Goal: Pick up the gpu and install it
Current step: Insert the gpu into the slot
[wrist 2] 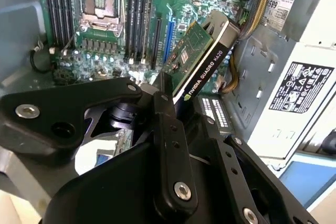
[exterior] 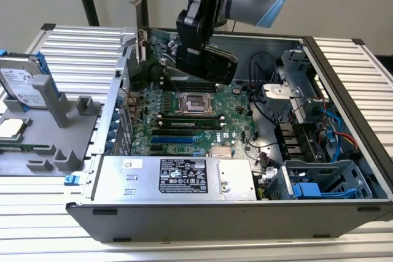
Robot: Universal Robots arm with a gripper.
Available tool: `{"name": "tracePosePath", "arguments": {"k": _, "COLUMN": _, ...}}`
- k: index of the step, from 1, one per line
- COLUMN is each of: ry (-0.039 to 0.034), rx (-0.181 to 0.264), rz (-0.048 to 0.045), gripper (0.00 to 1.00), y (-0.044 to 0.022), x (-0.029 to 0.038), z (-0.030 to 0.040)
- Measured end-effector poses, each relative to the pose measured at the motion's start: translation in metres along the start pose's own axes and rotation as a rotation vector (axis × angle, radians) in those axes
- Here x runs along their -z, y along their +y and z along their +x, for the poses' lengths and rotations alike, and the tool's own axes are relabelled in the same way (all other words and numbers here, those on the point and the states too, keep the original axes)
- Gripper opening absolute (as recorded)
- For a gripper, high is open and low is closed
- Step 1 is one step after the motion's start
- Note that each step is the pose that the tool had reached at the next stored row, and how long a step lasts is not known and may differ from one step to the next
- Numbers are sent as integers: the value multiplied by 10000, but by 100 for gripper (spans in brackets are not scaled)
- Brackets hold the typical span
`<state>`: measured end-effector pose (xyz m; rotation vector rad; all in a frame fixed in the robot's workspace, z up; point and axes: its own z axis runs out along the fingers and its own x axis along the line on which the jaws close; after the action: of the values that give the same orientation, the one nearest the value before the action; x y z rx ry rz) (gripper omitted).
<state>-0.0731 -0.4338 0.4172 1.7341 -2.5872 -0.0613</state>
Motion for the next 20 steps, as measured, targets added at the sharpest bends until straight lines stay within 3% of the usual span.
{"name": "tracePosePath", "arguments": {"k": 20, "ry": 85, "rx": 1791, "rz": 0, "gripper": 0, "y": 0, "x": 0, "z": 0}}
